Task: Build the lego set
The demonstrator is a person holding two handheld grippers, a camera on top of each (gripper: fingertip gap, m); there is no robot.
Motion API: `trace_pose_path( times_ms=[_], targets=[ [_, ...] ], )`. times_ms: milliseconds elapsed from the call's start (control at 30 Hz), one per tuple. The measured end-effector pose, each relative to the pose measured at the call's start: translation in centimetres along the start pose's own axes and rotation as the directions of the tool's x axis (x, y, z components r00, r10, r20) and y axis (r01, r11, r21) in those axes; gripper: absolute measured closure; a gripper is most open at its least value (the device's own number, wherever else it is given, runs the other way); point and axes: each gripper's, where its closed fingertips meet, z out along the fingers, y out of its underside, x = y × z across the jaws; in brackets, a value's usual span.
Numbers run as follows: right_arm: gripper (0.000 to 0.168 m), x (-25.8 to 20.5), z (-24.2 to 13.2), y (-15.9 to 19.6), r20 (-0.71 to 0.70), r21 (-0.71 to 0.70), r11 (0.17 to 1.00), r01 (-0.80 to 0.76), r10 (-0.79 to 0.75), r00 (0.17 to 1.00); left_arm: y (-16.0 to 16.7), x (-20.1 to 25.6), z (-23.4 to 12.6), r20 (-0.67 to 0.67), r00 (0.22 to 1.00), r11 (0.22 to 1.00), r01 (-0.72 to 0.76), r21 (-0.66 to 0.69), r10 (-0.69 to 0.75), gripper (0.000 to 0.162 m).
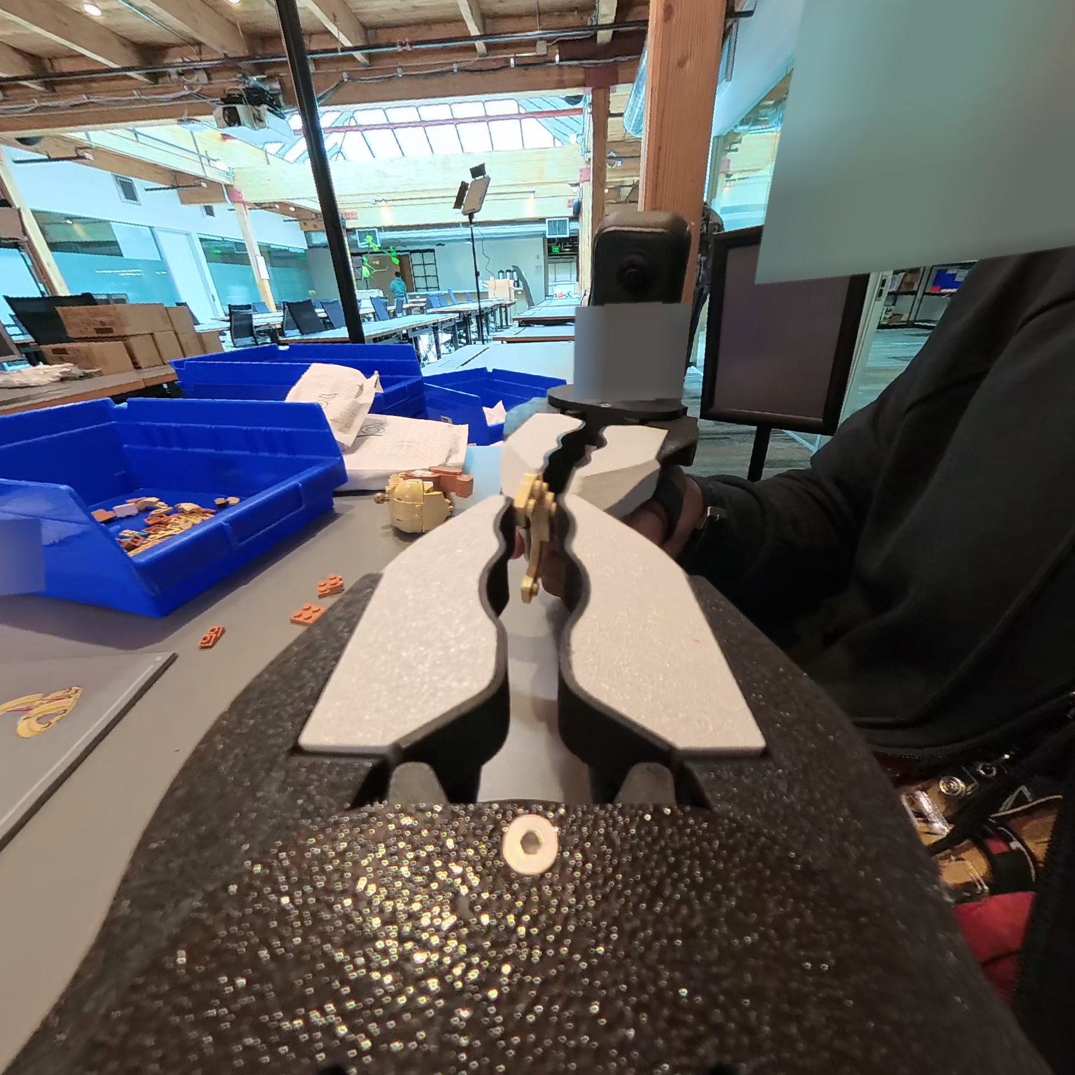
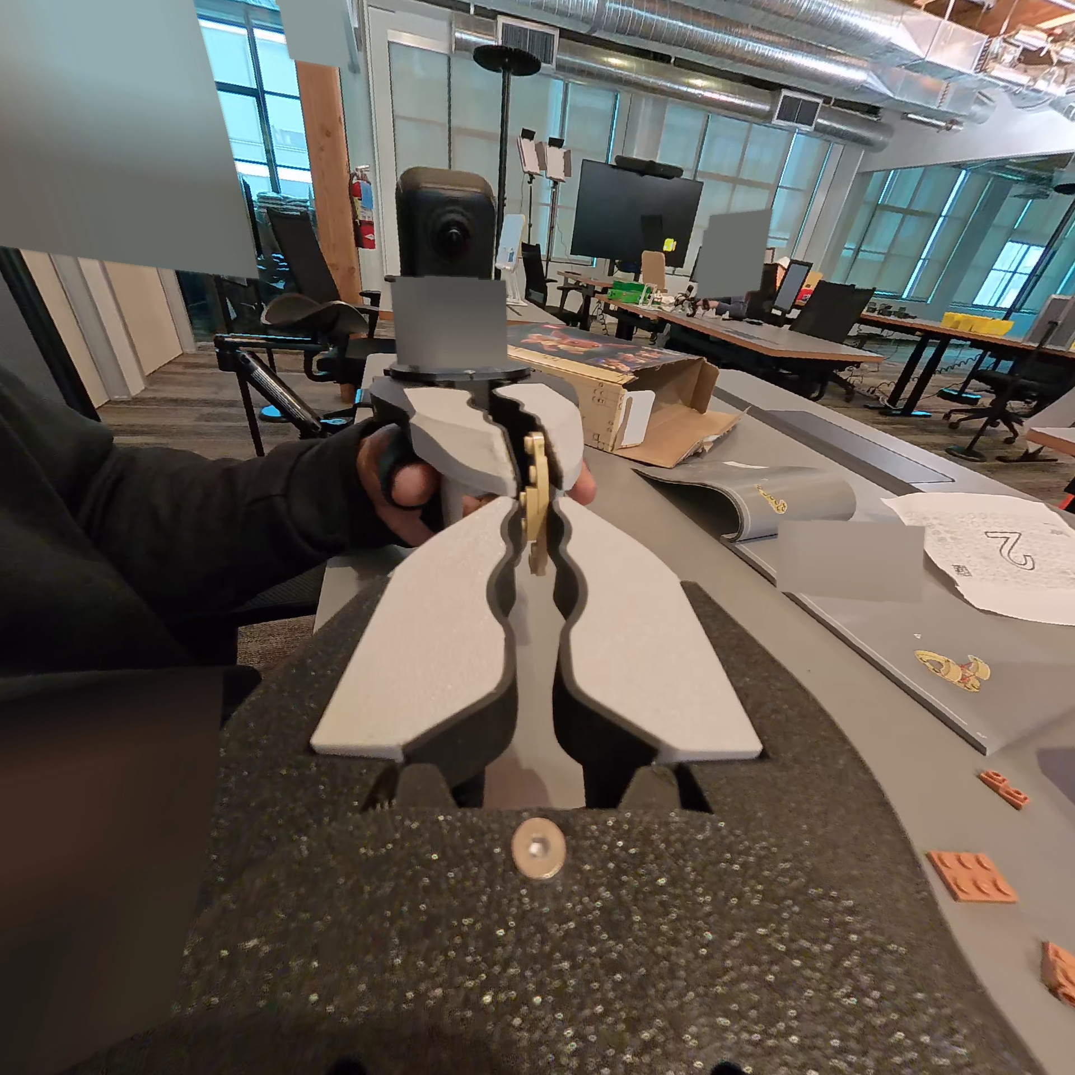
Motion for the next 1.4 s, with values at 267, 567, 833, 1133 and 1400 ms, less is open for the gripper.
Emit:
trace_pose_path(
  times_ms=[267, 567, 833, 1133, 1400],
  targets=[
    [0.16, -0.3, 0.0, 0.1, 0.016, -0.009, 1.0, 0.001, -0.001, 1.0, -0.1, 0.2, -0.1, -0.019, 1.0, 1.0, 0.01, 0.012, -0.01, 0.153],
    [0.16, 0.1, 0.0, -0.1, 0.005, 0.018, 0.998, -0.059, 0.059, 0.998, 0.0, -0.1, -0.1, -0.01, 0.999, 0.999, 0.045, 0.026, -0.044, 0.155],
    [0.16, 2.2, -1.0, -0.9, 0.039, 0.129, 0.924, -0.36, 0.358, 0.933, 0.9, -1.2, -0.1, 0.044, 0.991, 0.992, 0.129, 0.003, -0.129, 0.151],
    [0.16, 3.3, -1.0, -1.6, 0.145, 0.251, 0.76, -0.599, 0.583, 0.8, 1.6, -1.5, 1.4, 0.044, 0.978, 0.978, 0.204, -0.032, -0.203, 0.147],
    [0.156, 3.2, -0.7, -1.2, 0.186, 0.218, 0.734, -0.644, 0.616, 0.765, 1.7, -1.6, 1.8, 0.041, 0.973, 0.973, 0.227, -0.038, -0.225, 0.157]
  ],
)
